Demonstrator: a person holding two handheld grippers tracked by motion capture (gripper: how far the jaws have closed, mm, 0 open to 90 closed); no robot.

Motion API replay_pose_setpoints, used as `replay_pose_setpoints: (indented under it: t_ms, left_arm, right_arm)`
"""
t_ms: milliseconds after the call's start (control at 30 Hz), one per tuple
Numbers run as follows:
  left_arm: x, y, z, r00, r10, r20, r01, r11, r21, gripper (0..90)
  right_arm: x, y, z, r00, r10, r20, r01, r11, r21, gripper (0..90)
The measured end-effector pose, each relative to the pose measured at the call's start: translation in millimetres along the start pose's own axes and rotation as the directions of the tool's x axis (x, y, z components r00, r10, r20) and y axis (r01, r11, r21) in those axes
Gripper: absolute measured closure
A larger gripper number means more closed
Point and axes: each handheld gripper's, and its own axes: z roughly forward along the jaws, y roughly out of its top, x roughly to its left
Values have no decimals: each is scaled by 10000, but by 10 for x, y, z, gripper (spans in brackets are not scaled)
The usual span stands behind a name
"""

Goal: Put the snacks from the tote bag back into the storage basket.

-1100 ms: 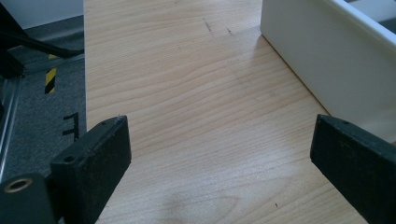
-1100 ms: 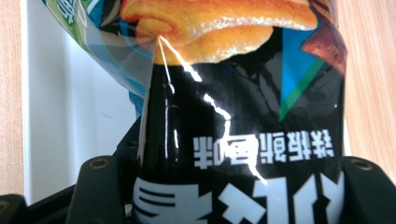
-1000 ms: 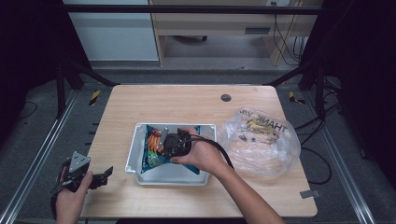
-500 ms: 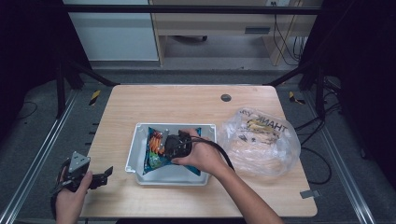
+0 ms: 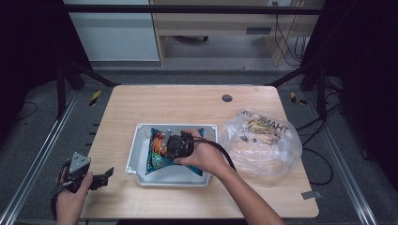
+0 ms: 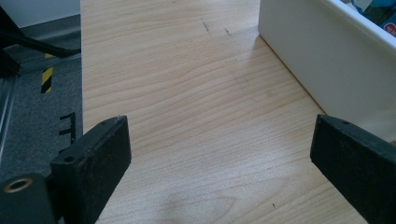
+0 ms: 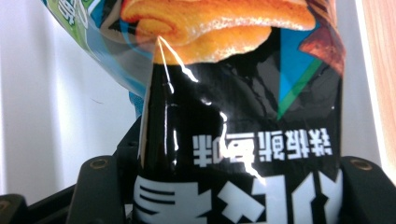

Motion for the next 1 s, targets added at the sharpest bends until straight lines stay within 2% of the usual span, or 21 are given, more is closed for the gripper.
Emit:
replay_pose_setpoints:
  t_ms: [1000]
  left_arm:
    - [-2, 1, -1, 10000, -6, -11, 6, 10000, 8, 47]
  right_arm:
    - [-31, -33, 44, 10000, 72, -14, -72, 9999, 95, 369]
